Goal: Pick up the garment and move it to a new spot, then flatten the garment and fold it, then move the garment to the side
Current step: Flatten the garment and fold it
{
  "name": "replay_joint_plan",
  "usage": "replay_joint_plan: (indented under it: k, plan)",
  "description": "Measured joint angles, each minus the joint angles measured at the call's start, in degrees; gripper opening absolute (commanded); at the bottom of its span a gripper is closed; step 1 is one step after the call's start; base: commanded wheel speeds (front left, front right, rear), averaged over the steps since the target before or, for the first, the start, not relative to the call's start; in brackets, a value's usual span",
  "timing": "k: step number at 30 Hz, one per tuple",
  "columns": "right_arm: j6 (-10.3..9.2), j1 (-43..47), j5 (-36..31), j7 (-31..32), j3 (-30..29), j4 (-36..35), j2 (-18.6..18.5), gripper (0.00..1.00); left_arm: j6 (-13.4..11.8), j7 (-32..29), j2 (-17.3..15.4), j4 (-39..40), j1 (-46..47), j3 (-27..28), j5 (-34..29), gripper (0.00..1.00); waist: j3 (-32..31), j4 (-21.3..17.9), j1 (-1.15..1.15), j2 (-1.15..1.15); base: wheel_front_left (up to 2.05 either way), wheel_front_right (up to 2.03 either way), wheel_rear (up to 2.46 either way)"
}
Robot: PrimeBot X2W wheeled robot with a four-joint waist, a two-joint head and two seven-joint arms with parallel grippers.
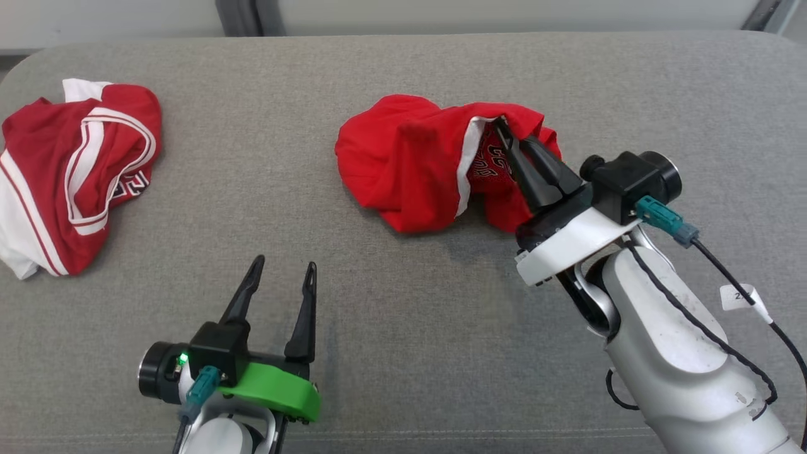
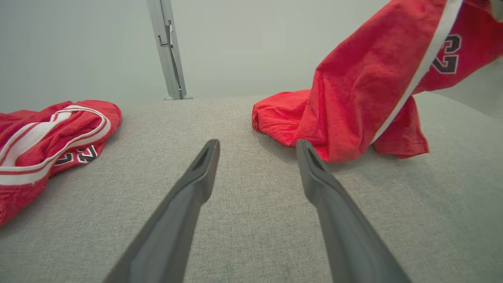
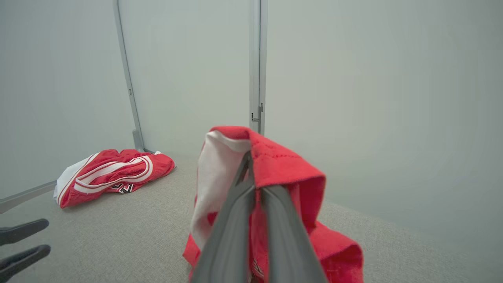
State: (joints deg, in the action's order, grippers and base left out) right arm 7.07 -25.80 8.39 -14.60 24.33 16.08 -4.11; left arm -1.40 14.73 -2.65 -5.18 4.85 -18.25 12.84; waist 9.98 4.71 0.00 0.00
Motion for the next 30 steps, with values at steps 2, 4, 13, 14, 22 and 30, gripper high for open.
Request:
replay_joint_plan:
  k: [2,4,13,14,22,30]
  plan:
    - [0.00,-0.01,1.04,0.00,-0.70,-1.13,-0.31,0.00,0.75,0.00,0.01,-1.66,0.09,-0.77,0.07,1.00,-0.50,-1.12,0.00,0.00,0.00,0.00,0.00]
    - [0.00,0.01,1.35,0.00,-1.46,-2.16,-0.93,0.00,1.44,0.00,0.01,-3.18,0.19,-1.43,0.20,1.00,-1.02,-2.17,0.00,0.00,0.00,0.00,0.00]
    - [-0.02,0.07,1.79,0.00,-6.49,-5.31,-4.76,0.00,2.50,0.00,0.01,-6.89,2.43,-4.15,2.24,1.00,-3.22,-6.55,0.00,0.00,0.00,0.00,0.00]
    - [-0.03,0.15,1.89,0.00,-7.25,-5.38,-5.24,0.00,2.52,0.00,0.00,-7.05,2.49,-4.15,2.61,1.00,-3.33,-6.95,0.00,0.00,0.00,0.00,0.00]
    - [-0.59,2.61,2.90,0.00,-10.66,-5.39,-7.87,0.00,3.71,0.00,0.00,-9.22,3.77,-5.95,4.90,1.00,-3.26,-9.79,0.00,0.00,0.00,0.00,0.00]
    - [-0.52,2.92,3.36,0.00,-7.45,-6.75,-7.88,0.00,4.17,0.00,0.04,-9.56,5.77,-8.39,8.13,1.00,-2.58,-11.53,0.00,0.00,0.00,0.00,0.00]
